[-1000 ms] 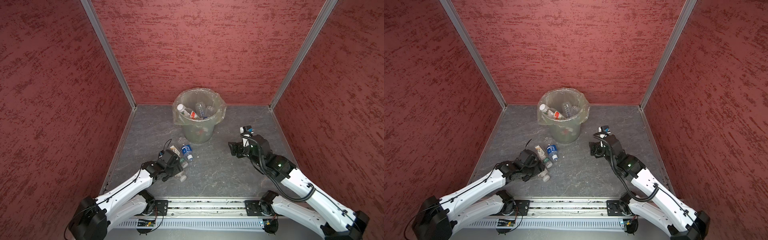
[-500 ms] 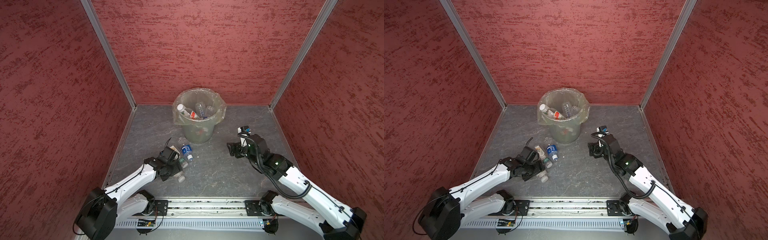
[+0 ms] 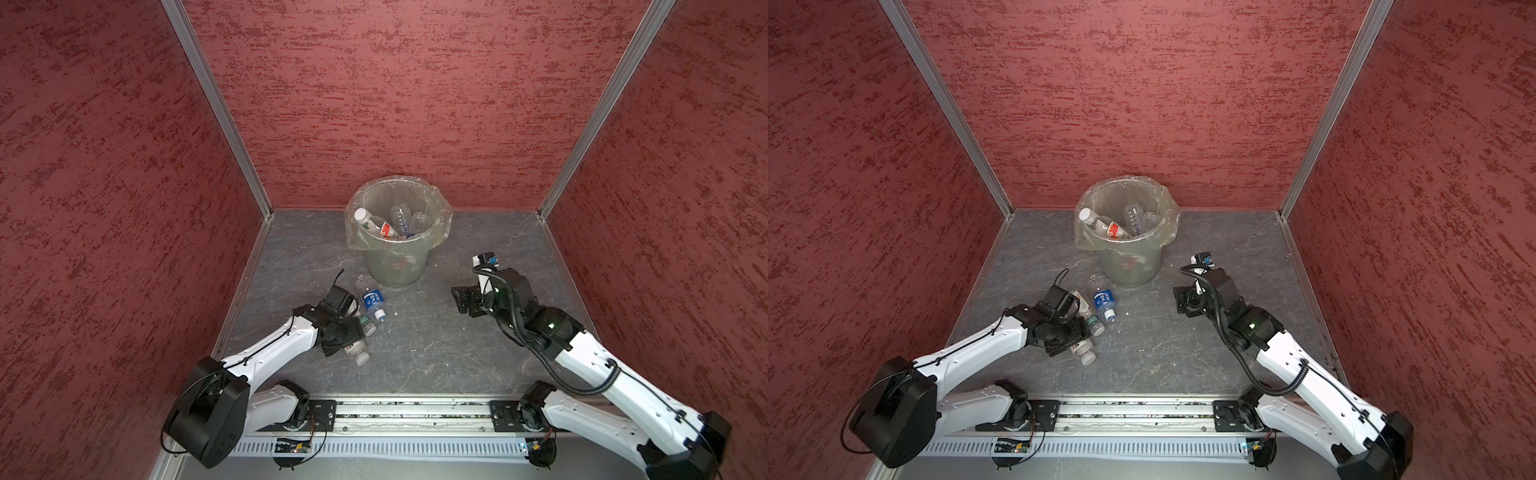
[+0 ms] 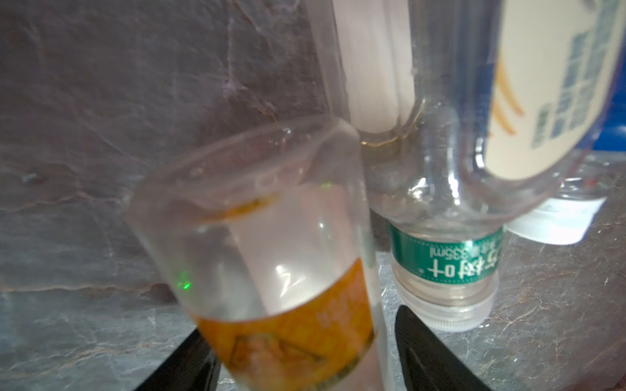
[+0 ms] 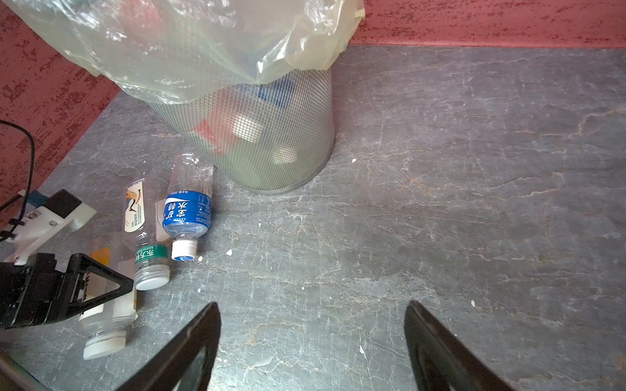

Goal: Throw the plastic bottles in the bin
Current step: 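Close the left gripper around the yellow-labeled bottle's body, then lift the yellow-labeled bottle with the left gripper over the wastebasket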

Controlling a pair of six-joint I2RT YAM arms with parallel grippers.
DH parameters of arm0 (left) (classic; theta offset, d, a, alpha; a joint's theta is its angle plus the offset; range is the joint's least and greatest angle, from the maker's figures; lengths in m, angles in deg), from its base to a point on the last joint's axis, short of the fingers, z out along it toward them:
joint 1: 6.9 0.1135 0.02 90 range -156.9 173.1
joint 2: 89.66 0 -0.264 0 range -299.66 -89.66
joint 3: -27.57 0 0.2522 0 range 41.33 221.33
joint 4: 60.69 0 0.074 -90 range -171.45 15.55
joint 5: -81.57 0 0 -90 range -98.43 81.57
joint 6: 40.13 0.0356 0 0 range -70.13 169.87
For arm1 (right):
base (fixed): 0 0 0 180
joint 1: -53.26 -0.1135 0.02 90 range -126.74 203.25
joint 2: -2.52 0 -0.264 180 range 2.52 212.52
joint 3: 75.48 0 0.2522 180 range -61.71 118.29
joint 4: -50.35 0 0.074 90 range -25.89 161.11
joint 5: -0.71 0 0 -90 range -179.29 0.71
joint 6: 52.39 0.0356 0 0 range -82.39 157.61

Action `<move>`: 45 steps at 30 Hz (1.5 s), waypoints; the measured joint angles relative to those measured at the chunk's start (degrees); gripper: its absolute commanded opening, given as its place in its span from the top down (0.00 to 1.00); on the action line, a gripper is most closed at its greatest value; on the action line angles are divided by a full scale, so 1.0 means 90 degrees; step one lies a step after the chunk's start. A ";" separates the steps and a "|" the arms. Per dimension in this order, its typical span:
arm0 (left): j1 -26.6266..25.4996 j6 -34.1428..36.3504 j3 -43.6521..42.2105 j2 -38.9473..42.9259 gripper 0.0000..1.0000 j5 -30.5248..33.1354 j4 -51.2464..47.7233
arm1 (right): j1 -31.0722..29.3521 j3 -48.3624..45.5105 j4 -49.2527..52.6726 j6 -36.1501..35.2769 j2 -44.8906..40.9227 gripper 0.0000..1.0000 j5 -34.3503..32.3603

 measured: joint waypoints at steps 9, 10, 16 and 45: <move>0.0022 0.0083 -0.0063 -0.0066 0.25 -0.0170 -0.0015 | 0.0000 0.0000 -0.0032 0.0000 0.0036 0.16 0.0053; 0.0024 0.0097 -0.0073 -0.0104 0.27 -0.0182 -0.0012 | 0.0000 0.0000 -0.0032 0.0000 0.0036 0.16 0.0056; 0.0029 0.0182 -0.0109 -0.0323 0.32 -0.0311 0.0056 | 0.0000 0.0000 -0.0032 0.0000 0.0034 0.16 0.0053; -0.1251 0.0362 -0.0236 0.3798 0.56 0.1200 -0.0459 | 0.0000 -0.0078 -0.0051 0.0005 0.0034 0.18 0.0056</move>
